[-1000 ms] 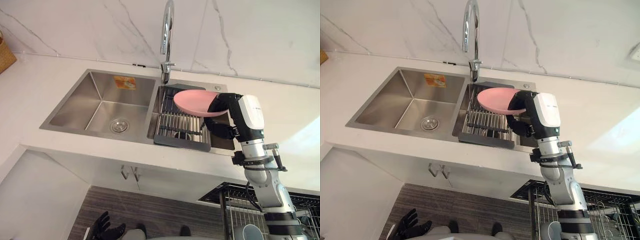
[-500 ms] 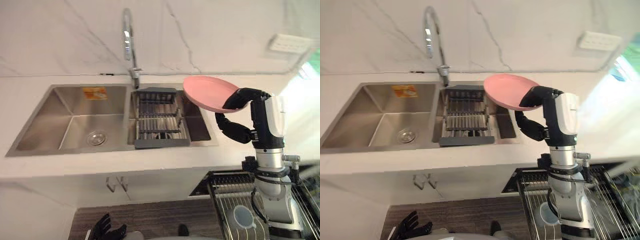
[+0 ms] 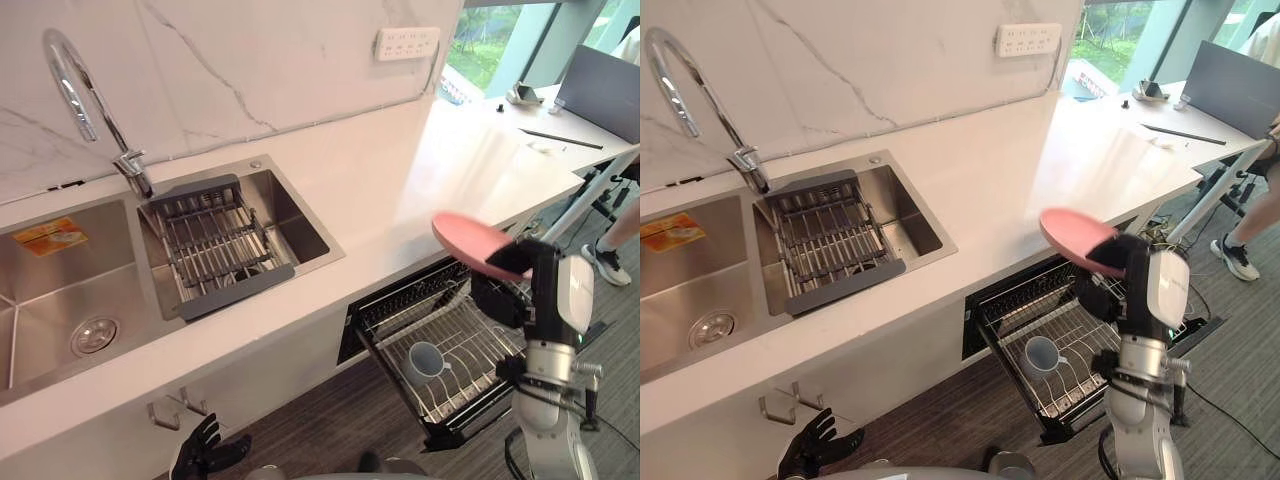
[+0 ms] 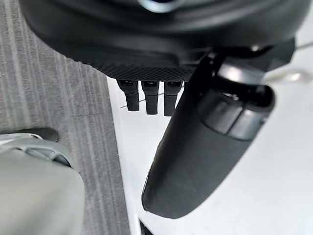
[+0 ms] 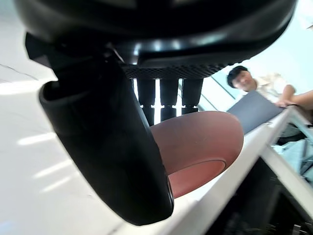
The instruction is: Walk over to the sink, pick up the cup, carry it to the dishwasher, place the cup inside the dishwasher, then close the dishwasher door
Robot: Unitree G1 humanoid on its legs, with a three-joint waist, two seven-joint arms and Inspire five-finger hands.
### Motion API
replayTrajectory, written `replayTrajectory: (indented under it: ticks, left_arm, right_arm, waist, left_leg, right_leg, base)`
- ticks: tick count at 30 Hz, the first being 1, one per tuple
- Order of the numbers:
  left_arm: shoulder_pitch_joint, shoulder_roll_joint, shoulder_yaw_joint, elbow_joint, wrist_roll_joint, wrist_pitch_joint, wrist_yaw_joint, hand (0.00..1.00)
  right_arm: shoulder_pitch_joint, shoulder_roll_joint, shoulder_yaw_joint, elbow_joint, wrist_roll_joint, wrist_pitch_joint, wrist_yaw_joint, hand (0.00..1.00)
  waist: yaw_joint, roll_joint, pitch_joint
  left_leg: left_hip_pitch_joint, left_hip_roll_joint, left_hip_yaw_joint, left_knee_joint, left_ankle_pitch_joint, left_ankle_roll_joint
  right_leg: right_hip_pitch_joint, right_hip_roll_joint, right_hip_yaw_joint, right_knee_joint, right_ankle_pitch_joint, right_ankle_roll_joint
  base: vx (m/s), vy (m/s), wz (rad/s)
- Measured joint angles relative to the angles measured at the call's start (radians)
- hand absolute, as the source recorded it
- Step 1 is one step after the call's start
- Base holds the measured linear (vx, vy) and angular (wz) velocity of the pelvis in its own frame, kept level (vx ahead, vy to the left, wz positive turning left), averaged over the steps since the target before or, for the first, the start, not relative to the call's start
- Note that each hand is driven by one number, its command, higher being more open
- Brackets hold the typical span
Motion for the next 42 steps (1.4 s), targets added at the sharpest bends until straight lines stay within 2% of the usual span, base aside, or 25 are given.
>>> replayTrajectory:
  ticks: [3,7,11,14,17,18,21,22,23,25,28,34,38,42]
  left_arm:
    - [0.007,-0.004,0.000,0.006,0.000,0.006,0.001,0.90]
    - [0.009,-0.039,0.001,-0.013,-0.001,0.003,0.003,0.90]
    - [-0.013,-0.046,-0.038,-0.045,-0.015,0.000,0.004,0.90]
    - [-0.058,-0.043,-0.061,-0.062,-0.044,0.002,0.008,0.90]
    - [-0.150,-0.041,-0.092,-0.073,-0.068,0.007,0.011,0.90]
    - [-0.241,-0.039,-0.118,-0.103,-0.096,0.019,0.020,0.90]
    - [-0.282,-0.038,-0.118,-0.107,-0.103,0.028,0.035,0.90]
    - [-0.292,-0.038,-0.118,-0.112,-0.103,0.028,0.036,0.90]
    - [-0.301,-0.038,-0.118,-0.121,-0.107,0.028,0.037,0.90]
    - [-0.349,-0.037,-0.118,-0.130,-0.142,0.028,0.047,0.90]
    - [-0.379,-0.039,-0.119,-0.130,-0.150,0.032,0.058,0.90]
    - [-0.379,-0.039,-0.118,-0.145,-0.163,0.032,0.059,0.90]
    - [-0.377,-0.040,-0.118,-0.177,-0.163,0.031,0.054,0.90]
    - [-0.373,-0.042,-0.118,-0.185,-0.163,0.030,0.049,0.90]
  right_arm:
    - [0.034,0.023,-0.003,0.002,0.001,0.000,0.000,0.30]
    - [0.065,0.063,-0.003,0.000,0.002,0.000,0.000,0.30]
    - [0.056,0.082,0.029,-0.002,0.046,0.006,0.010,0.30]
    - [-0.002,0.080,0.057,0.019,0.084,0.052,0.016,0.30]
    - [-0.137,0.043,0.079,0.169,0.148,0.134,0.001,0.30]
    - [-0.275,0.000,0.078,0.275,0.254,0.230,-0.004,0.30]
    - [-0.318,-0.027,0.075,0.280,0.312,0.277,-0.004,0.30]
    - [-0.341,-0.045,0.075,0.295,0.316,0.281,-0.005,0.90]
    - [-0.373,-0.070,0.074,0.325,0.319,0.282,-0.005,0.90]
    - [-0.483,-0.144,0.057,0.398,0.396,0.323,-0.009,0.90]
    - [-0.577,-0.178,0.010,0.446,0.447,0.362,-0.020,0.90]
    - [-0.610,-0.210,-0.003,0.422,0.475,0.361,-0.019,0.90]
    - [-0.590,-0.208,-0.014,0.352,0.516,0.334,0.021,0.90]
    - [-0.539,-0.181,-0.014,0.254,0.559,0.271,0.075,0.90]
  waist:
    - [-0.003,0.007,0.005]
    - [0.002,0.015,0.011]
    - [0.016,0.011,0.052]
    - [0.023,0.012,0.102]
    - [0.050,0.009,0.179]
    - [0.072,0.010,0.255]
    - [0.077,0.011,0.284]
    - [0.082,0.012,0.300]
    - [0.082,0.012,0.311]
    - [0.090,0.014,0.317]
    - [0.096,0.021,0.355]
    - [0.099,0.022,0.355]
    - [0.098,0.022,0.355]
    - [0.097,0.022,0.355]
  left_leg:
    - [0.011,-0.006,-0.002,-0.032,0.029,-0.006]
    - [0.011,-0.010,-0.003,-0.040,0.035,-0.009]
    - [-0.032,-0.011,0.010,-0.036,0.032,-0.004]
    - [-0.100,-0.007,0.012,0.005,0.023,0.009]
    - [-0.196,0.010,0.007,0.082,0.004,0.020]
    - [-0.303,0.027,-0.010,0.164,-0.004,0.029]
    - [-0.340,0.030,-0.019,0.192,-0.009,0.036]
    - [-0.344,0.030,-0.022,0.195,-0.011,0.038]
    - [-0.362,0.029,-0.027,0.201,-0.013,0.041]
    - [-0.453,0.024,-0.040,0.215,-0.013,0.054]
    - [-0.464,0.017,-0.042,0.211,-0.003,0.062]
    - [-0.470,-0.007,-0.050,0.167,0.025,0.063]
    - [-0.468,-0.012,-0.050,0.160,0.030,0.064]
    - [-0.439,-0.017,-0.045,0.143,0.033,0.065]
  right_leg:
    - [0.005,0.007,0.025,-0.024,0.016,-0.002]
    - [-0.006,0.007,0.046,-0.026,0.017,-0.002]
    - [-0.071,0.004,0.064,0.004,0.019,-0.002]
    - [-0.144,-0.002,0.073,0.040,0.022,-0.005]
    - [-0.218,-0.001,0.076,0.062,0.041,-0.012]
    - [-0.290,0.000,0.074,0.070,0.067,-0.015]
    - [-0.313,0.000,0.074,0.070,0.076,-0.014]
    - [-0.314,-0.001,0.073,0.070,0.078,-0.012]
    - [-0.328,-0.002,0.073,0.071,0.082,-0.012]
    - [-0.413,-0.005,0.074,0.069,0.107,-0.014]
    - [-0.425,-0.010,0.072,0.067,0.115,-0.016]
    - [-0.444,-0.025,0.064,0.065,0.114,-0.015]
    - [-0.445,-0.030,0.065,0.066,0.114,-0.015]
    - [-0.426,-0.032,0.069,0.067,0.113,-0.015]
  base:
    - [0.07,-0.054,-0.23]
    - [0.02,-0.020,-0.17]
    - [-0.05,-0.002,-0.11]
    - [-0.10,0.002,-0.06]
    - [-0.19,-0.002,-0.01]
    - [-0.24,-0.007,0.02]
    - [-0.11,-0.013,0.01]
    - [-0.05,-0.014,0.02]
    - [-0.08,-0.014,0.02]
    - [-0.10,-0.014,0.00]
    - [-0.04,-0.034,0.04]
    - [0.02,-0.038,0.08]
    - [0.00,0.000,0.00]
    - [0.00,-0.009,-0.02]
